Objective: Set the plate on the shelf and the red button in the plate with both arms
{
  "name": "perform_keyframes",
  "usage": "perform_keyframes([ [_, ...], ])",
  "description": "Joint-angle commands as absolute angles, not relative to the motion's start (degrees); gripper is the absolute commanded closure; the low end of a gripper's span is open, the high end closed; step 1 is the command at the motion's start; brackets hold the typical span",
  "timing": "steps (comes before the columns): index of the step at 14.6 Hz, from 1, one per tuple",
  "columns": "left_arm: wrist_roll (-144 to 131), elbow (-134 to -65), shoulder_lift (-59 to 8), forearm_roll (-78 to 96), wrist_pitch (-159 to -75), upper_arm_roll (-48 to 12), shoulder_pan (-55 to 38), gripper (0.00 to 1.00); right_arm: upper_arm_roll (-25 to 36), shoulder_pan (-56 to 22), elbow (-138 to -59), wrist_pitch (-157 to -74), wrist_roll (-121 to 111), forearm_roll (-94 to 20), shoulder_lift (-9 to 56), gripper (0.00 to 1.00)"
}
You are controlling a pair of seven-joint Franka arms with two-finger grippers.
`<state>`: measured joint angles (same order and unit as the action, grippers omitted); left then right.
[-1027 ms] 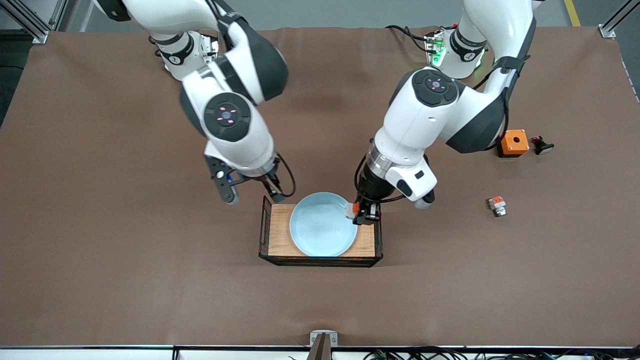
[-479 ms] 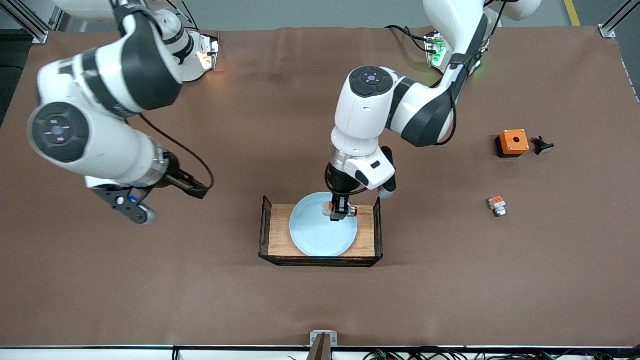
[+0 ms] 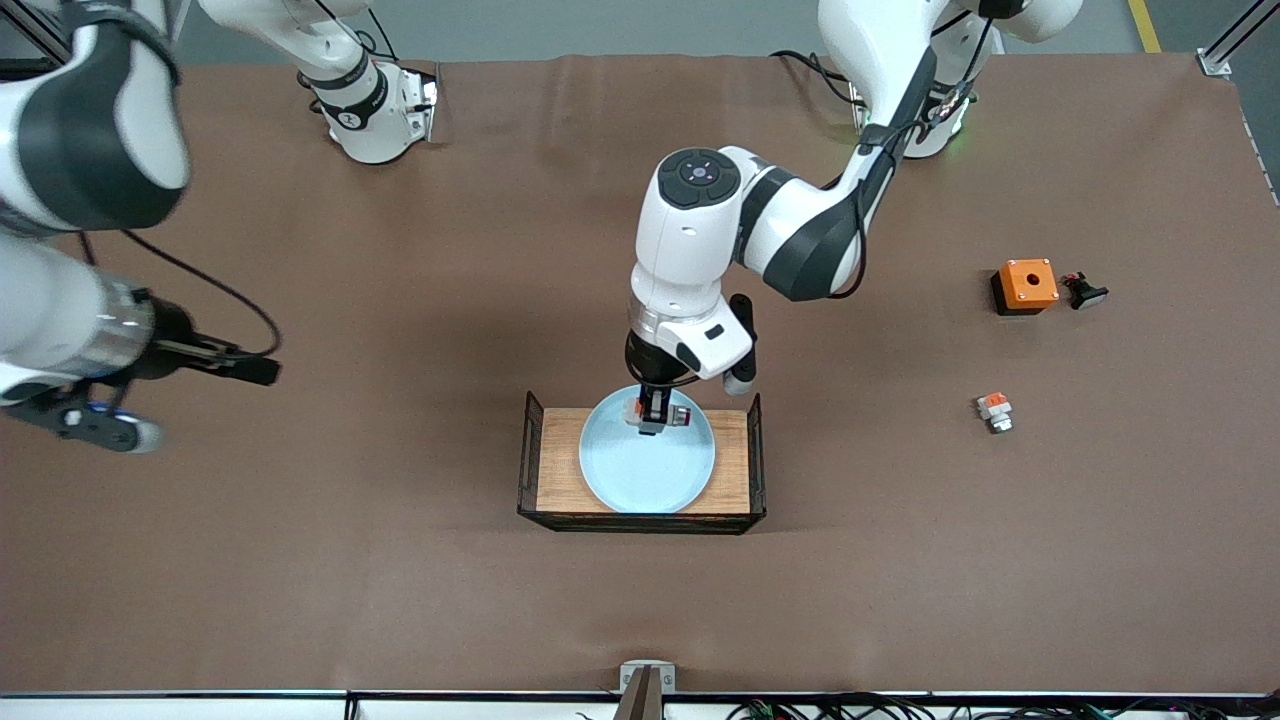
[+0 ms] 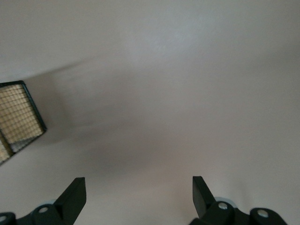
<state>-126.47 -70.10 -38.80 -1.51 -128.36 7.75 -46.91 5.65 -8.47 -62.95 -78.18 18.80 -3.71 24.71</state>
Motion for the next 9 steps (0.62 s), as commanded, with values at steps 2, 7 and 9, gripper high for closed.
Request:
perform_keyframes([
  [2, -121.83, -68.03, -40.69, -2.55, -127.79, 8.17, -47.9, 0.78, 4.48, -3.61, -65.74, -78.66, 9.59, -2.38, 21.89, 0.0],
  [7, -115.05, -67.94, -42.71, -2.11, -131.81, 8.26, -47.2, 0.78, 4.31, -3.52, -71.79, -79.45, 8.27, -0.18, 18.03, 0.0],
  [9, -115.05, -67.94, -44.03, -2.11, -135.51, 8.35, -46.59, 0.78, 4.39, -2.47, -78.54, -83.13, 4.85, -0.26, 13.91, 0.0],
])
